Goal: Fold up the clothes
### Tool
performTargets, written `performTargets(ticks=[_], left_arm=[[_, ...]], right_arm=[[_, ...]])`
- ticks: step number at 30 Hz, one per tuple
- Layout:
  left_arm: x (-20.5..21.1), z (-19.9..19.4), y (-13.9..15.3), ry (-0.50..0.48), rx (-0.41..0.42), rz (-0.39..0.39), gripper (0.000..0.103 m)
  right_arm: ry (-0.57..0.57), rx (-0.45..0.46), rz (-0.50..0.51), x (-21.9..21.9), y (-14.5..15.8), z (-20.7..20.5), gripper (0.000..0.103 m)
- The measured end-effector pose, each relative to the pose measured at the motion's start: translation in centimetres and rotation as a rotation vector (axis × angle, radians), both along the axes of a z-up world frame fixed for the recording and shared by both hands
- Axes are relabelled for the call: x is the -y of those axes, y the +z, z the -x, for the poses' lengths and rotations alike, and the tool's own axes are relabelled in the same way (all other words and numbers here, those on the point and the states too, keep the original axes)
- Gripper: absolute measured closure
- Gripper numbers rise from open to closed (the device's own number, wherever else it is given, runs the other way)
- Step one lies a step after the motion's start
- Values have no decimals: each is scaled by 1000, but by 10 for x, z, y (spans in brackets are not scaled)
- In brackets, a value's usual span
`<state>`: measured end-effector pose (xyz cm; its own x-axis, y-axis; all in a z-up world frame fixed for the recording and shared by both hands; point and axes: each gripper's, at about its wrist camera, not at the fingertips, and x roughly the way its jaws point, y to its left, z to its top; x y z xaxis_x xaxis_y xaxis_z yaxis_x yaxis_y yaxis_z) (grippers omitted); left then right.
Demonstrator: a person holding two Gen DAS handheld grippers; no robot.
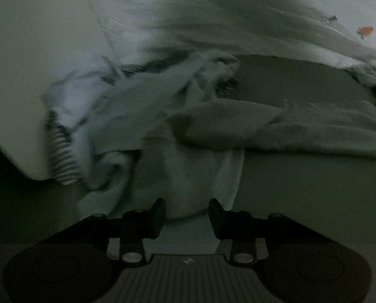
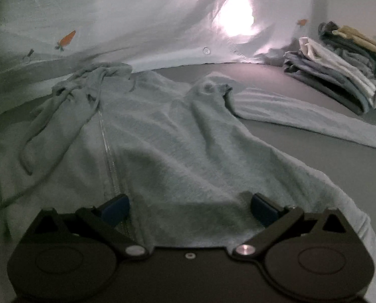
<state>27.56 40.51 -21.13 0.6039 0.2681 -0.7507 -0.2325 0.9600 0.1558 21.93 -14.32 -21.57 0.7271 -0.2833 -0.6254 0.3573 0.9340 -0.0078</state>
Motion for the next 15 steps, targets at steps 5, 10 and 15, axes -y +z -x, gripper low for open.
performTargets(ticks=[5, 10, 15], left_arm=[[5, -14, -10, -43, 4, 17, 60], [-1, -20, -11, -15, 8, 46, 76], [-16, -17, -5, 59, 14, 81, 97]], right_arm=[[-9, 3, -3, -1, 0, -1, 0], [-8, 3, -4, 0, 0, -1, 0], [-7, 4, -7, 1, 0, -1, 0]])
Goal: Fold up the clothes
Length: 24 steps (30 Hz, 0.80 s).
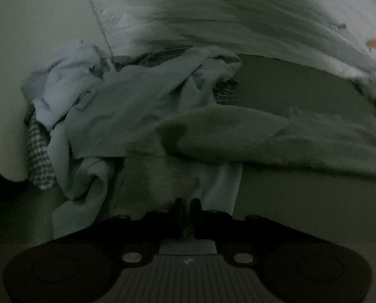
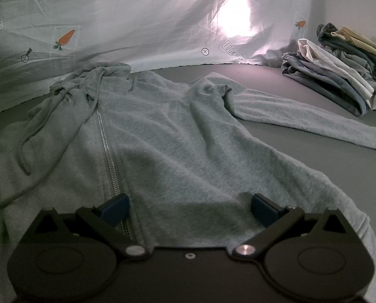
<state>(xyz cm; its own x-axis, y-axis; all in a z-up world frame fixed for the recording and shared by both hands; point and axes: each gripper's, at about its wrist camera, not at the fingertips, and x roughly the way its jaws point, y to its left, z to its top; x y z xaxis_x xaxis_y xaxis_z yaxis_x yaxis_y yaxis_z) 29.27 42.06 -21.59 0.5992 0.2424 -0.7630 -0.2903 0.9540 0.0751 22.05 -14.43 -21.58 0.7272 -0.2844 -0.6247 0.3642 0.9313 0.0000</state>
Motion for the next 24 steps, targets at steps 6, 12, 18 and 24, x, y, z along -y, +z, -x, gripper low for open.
performTargets(ticks=[6, 12, 18, 24], left_arm=[[-12, 31, 53, 96, 130, 163, 98], [-1, 71, 132, 128, 334, 266, 98], [34, 104, 206, 102, 481, 296, 98], [80, 133, 281, 31, 610, 357, 98]], right_arm=[[-1, 1, -3, 0, 0, 0, 0], [-2, 3, -6, 0, 0, 0, 0], [-1, 4, -11, 2, 1, 1, 0], [-1, 5, -13, 2, 1, 1, 0]])
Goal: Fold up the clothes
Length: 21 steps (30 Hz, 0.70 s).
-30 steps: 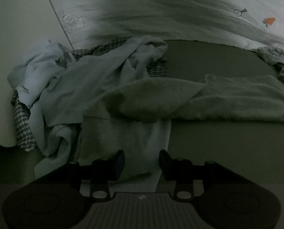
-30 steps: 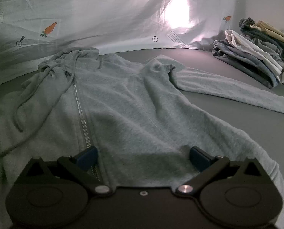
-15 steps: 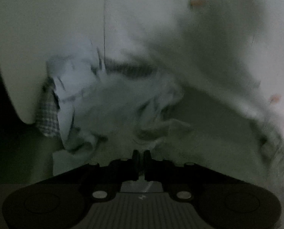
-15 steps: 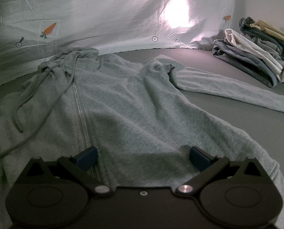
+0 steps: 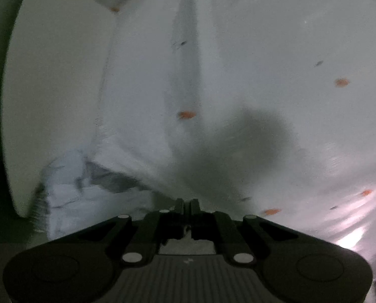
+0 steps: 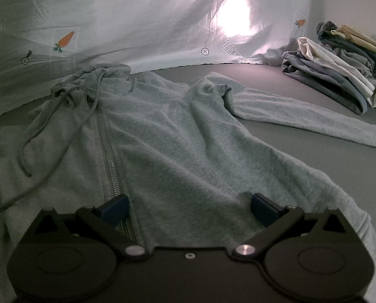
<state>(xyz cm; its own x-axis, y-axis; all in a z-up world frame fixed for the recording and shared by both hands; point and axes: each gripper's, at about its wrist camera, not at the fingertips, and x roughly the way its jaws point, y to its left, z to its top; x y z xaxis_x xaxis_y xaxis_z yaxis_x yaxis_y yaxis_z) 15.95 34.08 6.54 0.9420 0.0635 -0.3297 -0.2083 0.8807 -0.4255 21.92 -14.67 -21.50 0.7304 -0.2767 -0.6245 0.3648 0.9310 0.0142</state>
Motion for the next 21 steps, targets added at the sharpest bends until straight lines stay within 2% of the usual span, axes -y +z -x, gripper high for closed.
performTargets(ticks=[2, 5, 7, 9, 14, 19, 21], left_arm=[[10, 8, 22, -12, 41, 33, 98], [12, 15, 43, 23, 58, 56, 98], [5, 17, 48, 74, 49, 37, 98], [-8, 13, 42, 147, 1, -1, 98], [-64, -2, -13, 326, -185, 58, 98], [-126, -24, -94, 421, -350, 165, 98], [-150, -32, -124, 439, -385, 198, 98]], right_arm=[[0, 1, -1, 0, 0, 0, 0], [0, 2, -3, 0, 0, 0, 0], [1, 2, -3, 0, 0, 0, 0], [0, 2, -2, 0, 0, 0, 0], [0, 1, 0, 0, 0, 0, 0], [-1, -2, 5, -1, 0, 0, 0], [-1, -3, 7, -2, 0, 0, 0]])
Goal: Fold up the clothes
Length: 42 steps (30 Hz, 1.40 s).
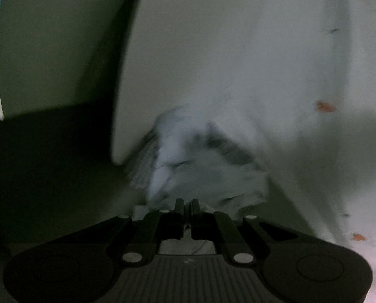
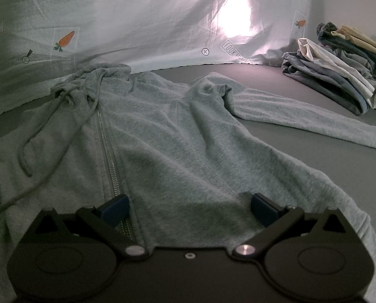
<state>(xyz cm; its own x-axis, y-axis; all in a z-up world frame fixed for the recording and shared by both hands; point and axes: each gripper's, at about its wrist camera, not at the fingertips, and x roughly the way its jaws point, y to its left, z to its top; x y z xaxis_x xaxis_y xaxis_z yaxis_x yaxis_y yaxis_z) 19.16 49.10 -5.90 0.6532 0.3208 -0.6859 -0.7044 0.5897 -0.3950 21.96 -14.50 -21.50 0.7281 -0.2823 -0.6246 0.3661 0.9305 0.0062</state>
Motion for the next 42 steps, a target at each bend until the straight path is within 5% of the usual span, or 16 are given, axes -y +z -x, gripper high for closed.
performTargets(ticks=[7, 9, 11, 14, 17, 22, 23, 25, 28, 34, 38, 42], left_arm=[[-58, -30, -83, -9, -85, 4, 93], [-62, -35, -94, -6, -158, -49, 83], [-63, -33, -104, -22, -191, -69, 58], [-62, -21, -116, -72, -153, -30, 35], [-56, -17, -133, -128, -156, 3, 27], [-45, -31, -160, -136, -221, -42, 36], [-43, -32, -160, -128, -214, -60, 59], [-45, -31, -158, -111, -169, -32, 86], [-45, -25, -145, -60, -121, -28, 88], [-8, -12, -89, -73, -87, -172, 90], [17, 9, -54, -48, -49, -196, 90], [38, 34, -43, -31, -82, -222, 90]], right_arm=[[-2, -2, 4, -1, 0, 0, 0], [-3, -2, 5, -1, 0, -1, 0], [-4, -3, 5, -1, 0, -1, 0], [-4, -2, 5, -1, 0, -1, 0], [-6, -3, 7, -1, 0, -1, 0], [-8, -3, 7, -2, 0, -1, 0], [-8, -3, 7, -2, -1, -1, 0], [-9, -3, 7, -2, -1, -1, 0], [-9, -3, 7, -2, -1, -1, 0], [-12, -2, 4, -2, -1, -1, 0], [-13, -1, 4, -2, -1, -1, 0], [-13, -1, 2, -2, -1, -1, 0]])
